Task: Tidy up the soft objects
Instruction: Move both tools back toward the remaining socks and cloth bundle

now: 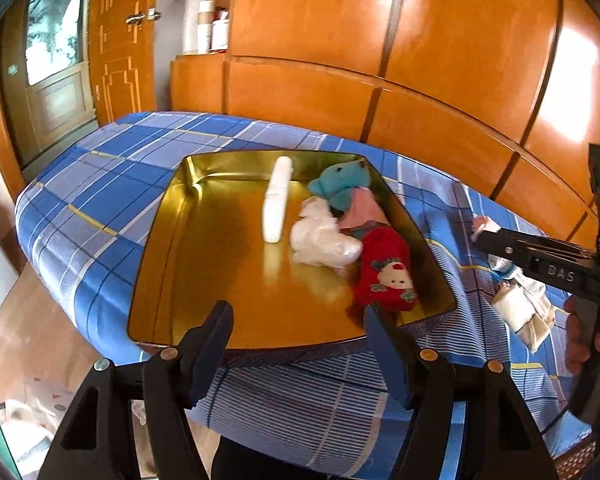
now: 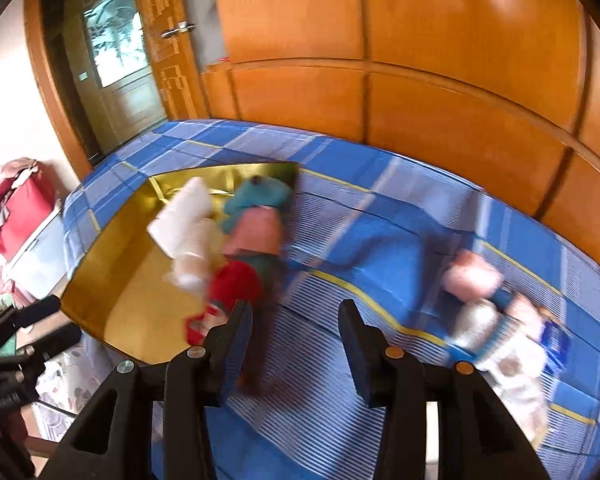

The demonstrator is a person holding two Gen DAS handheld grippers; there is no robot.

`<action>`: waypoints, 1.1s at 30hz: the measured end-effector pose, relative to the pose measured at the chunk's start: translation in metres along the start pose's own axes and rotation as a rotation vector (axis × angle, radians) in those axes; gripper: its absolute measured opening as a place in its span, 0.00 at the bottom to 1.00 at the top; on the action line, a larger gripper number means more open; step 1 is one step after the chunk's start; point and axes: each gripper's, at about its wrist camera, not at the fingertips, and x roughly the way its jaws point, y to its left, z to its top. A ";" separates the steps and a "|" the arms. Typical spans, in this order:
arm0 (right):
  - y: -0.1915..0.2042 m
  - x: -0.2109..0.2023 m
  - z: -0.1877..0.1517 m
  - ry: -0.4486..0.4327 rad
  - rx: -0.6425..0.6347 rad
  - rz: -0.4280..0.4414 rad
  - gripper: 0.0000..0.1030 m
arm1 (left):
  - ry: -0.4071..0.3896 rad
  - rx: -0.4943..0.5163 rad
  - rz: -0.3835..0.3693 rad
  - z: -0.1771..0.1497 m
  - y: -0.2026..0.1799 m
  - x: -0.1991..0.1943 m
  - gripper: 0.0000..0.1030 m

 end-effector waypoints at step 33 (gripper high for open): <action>-0.227 -0.092 -0.085 -0.133 0.519 -0.333 0.43 | 0.302 0.339 -0.381 -0.007 -0.244 0.073 0.66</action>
